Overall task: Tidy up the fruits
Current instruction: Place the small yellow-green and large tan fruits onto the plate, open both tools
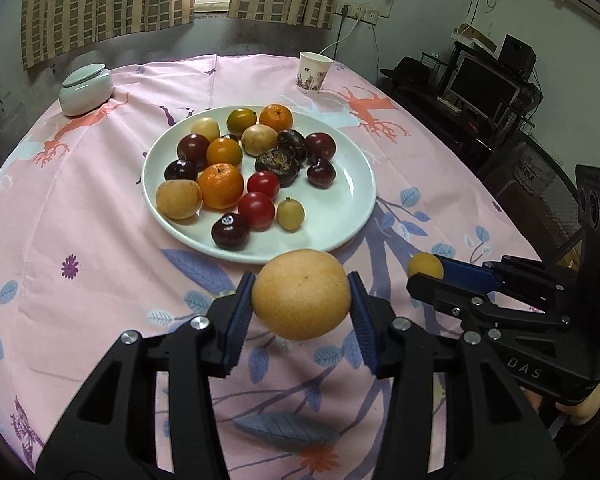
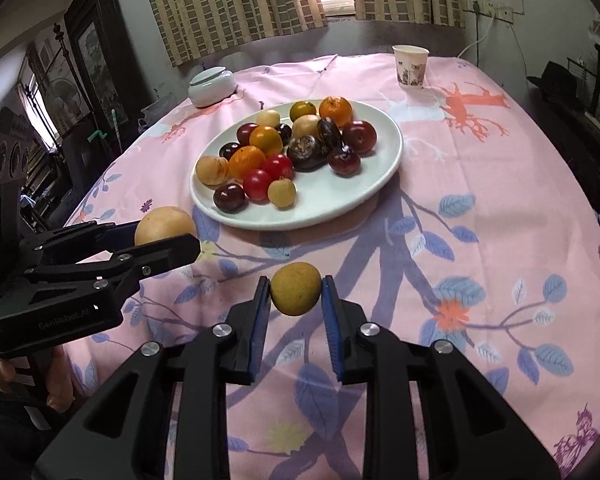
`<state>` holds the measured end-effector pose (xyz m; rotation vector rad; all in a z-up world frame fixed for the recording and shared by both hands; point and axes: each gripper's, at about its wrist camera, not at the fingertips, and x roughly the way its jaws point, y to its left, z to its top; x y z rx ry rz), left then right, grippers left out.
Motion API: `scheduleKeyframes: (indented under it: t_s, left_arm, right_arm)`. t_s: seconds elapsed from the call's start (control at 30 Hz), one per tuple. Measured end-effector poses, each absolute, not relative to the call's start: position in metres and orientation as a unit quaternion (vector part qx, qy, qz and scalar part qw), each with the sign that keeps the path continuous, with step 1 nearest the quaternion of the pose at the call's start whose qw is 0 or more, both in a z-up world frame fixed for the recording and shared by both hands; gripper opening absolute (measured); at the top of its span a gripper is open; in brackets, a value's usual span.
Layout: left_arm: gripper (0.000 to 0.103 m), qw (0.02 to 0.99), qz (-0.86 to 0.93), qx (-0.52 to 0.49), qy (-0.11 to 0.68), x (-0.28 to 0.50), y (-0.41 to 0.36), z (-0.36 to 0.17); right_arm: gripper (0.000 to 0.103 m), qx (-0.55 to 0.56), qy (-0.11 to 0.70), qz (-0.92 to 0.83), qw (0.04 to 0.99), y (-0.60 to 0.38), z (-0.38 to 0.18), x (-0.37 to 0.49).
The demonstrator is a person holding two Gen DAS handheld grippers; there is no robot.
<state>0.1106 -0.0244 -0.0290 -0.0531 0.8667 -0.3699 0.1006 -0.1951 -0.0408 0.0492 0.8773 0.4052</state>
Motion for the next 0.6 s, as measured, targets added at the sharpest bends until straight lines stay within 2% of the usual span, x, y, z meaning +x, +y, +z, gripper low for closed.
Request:
scheduleKeyframes:
  t_s: [0.27,0.6]
  left_arm:
    - [0.047,0.89,-0.167,-0.005,0.425,0.191,-0.034,-0.012]
    - [0.047,0.881,-0.14,-0.012,0.451,0.253,-0.037,-0.032]
  right_arm:
    - [0.027,-0.008,0.418,0.199,0.886,-0.181,-0.027,0.156]
    - [0.027,-0.03,0.433,0.206,0.877,-0.159,-0.048,0.208]
